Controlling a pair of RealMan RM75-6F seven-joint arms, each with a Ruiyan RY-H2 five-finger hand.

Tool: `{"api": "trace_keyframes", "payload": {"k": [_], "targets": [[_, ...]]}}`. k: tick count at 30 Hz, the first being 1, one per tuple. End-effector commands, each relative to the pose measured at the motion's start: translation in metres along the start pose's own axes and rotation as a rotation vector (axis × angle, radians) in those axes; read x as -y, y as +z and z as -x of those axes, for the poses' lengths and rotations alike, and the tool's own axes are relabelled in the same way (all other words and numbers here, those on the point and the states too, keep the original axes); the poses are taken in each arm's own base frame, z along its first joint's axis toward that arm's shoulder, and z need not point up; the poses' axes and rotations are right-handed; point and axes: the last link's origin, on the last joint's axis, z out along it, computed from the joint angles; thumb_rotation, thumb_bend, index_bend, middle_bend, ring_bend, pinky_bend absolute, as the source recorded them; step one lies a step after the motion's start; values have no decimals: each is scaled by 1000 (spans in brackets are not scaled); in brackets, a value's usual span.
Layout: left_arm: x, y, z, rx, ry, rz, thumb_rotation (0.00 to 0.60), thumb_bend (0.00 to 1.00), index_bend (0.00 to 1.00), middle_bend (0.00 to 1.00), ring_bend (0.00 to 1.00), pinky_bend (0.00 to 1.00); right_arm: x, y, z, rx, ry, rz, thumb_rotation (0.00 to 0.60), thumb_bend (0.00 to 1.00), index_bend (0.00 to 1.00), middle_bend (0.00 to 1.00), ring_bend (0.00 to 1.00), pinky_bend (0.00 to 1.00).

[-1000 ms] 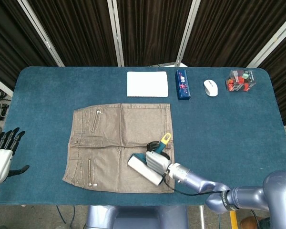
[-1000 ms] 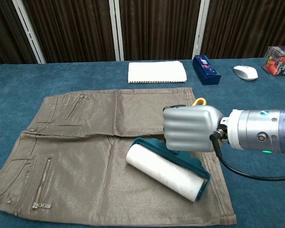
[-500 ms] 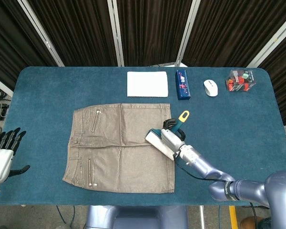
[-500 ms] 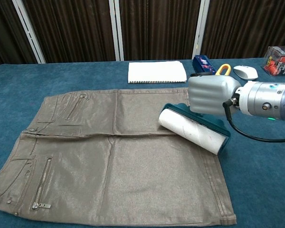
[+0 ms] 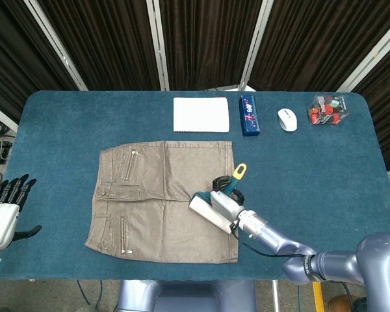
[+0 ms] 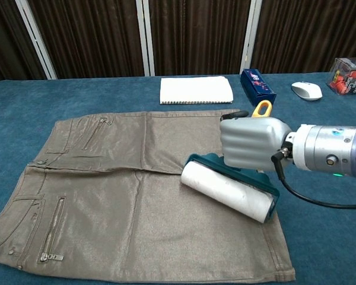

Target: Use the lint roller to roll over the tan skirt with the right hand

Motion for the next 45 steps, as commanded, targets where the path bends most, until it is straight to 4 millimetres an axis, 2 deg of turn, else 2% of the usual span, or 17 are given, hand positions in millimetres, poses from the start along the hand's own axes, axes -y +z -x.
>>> {"api": "trace_keyframes", "payload": {"k": [1, 12, 16, 20, 26, 30, 33, 36, 45], "targets": [[0, 0, 0, 1, -1, 1, 600, 0, 0, 0, 0, 0, 6, -3, -10, -29, -5, -21, 600, 724, 623, 617, 547, 514], [0, 0, 0, 5, -4, 2, 600, 0, 0, 0, 0, 0, 23, -17, -38, -134, -2, -89, 600, 723, 622, 616, 550, 516], [0, 0, 0, 7, -5, 1, 600, 0, 0, 0, 0, 0, 24, -17, -38, -133, 7, -87, 600, 724, 622, 617, 553, 516], [1, -1, -1, 4, -5, 1, 600, 0, 0, 0, 0, 0, 16, -13, -28, -100, 8, -51, 600, 723, 622, 617, 553, 516], [1, -1, -1, 6, -7, 1, 600, 0, 0, 0, 0, 0, 0, -7, 1, -24, 10, 7, 600, 724, 623, 617, 553, 516], [1, -1, -2, 2, -9, 1, 600, 0, 0, 0, 0, 0, -12, -8, 39, 73, -1, 46, 600, 724, 622, 617, 553, 516], [1, -1, -1, 5, -7, 1, 600, 0, 0, 0, 0, 0, -18, -14, 69, 146, -5, 69, 600, 724, 623, 617, 553, 517], [0, -1, 1, 11, -3, 2, 600, 0, 0, 0, 0, 0, -22, -20, 90, 197, 4, 90, 600, 723, 623, 616, 553, 516], [-3, 0, 2, 15, 1, 6, 600, 0, 0, 0, 0, 0, -37, -35, 144, 340, 109, 179, 600, 724, 623, 616, 553, 516]]}}
